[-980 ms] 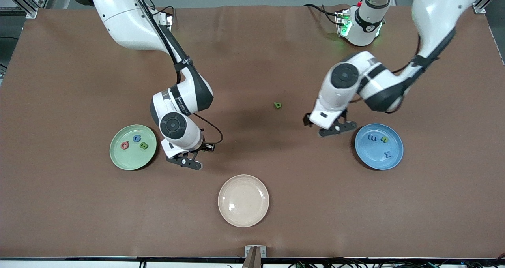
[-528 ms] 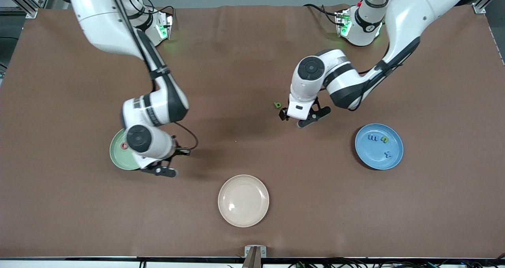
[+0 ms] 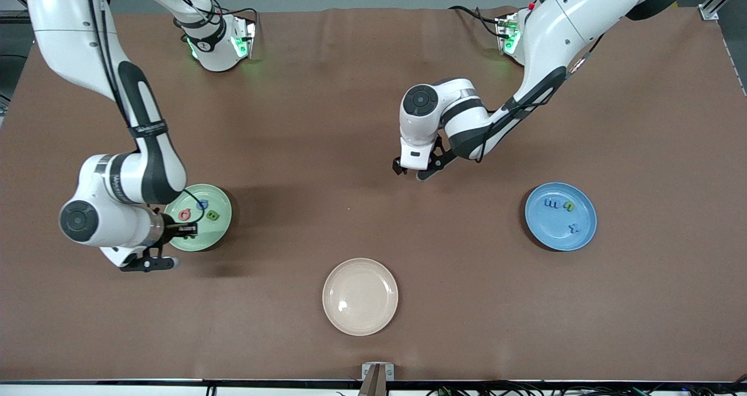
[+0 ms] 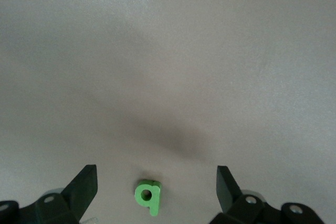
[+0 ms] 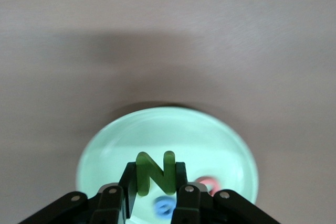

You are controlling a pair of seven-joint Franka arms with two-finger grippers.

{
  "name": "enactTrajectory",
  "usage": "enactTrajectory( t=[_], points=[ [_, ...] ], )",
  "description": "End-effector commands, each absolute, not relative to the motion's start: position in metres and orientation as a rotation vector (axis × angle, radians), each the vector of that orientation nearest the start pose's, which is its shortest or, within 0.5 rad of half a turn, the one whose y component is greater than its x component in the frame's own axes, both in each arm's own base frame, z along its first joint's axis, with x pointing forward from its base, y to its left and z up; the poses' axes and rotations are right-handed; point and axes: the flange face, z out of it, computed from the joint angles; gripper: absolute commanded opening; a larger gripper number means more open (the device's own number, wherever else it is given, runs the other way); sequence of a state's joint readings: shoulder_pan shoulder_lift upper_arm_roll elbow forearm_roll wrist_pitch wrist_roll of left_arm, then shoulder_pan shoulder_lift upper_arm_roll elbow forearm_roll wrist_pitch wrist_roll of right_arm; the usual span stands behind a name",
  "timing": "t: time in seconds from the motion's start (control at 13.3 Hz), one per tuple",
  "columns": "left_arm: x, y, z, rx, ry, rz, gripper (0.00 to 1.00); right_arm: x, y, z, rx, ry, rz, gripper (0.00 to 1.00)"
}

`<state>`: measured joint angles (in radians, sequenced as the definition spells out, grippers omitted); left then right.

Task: Sort upper and lower case letters into plates
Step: 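Release the x while the right gripper carries N to the green plate, then grasp the green d with the left gripper while the right gripper releases N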

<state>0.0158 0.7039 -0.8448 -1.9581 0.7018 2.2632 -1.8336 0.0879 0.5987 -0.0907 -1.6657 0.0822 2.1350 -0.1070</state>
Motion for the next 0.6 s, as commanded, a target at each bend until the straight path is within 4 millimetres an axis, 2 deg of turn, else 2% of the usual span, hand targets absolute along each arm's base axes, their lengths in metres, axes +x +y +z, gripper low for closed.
enactTrajectory(
  t=[0.0,0.15,0.38,0.53],
  points=[
    [0.413,-0.428,0.197,-2.927,-0.919,0.079,1.00,0.648,-0.006,0.216,-3.116,-0.180,0.115,0.01],
    [0.404,-0.432,0.194,-2.933,-0.938,0.085,1.00,0.642,-0.005,0.202,-3.109,-0.163,0.125,0.01],
    [0.388,-0.432,0.187,-2.981,-0.921,0.106,0.99,0.638,0.010,0.198,-3.097,-0.167,0.150,0.02],
    [0.381,-0.431,0.182,-3.013,-0.908,0.115,0.99,0.635,0.009,0.195,-3.096,-0.162,0.162,0.03]
  ],
)
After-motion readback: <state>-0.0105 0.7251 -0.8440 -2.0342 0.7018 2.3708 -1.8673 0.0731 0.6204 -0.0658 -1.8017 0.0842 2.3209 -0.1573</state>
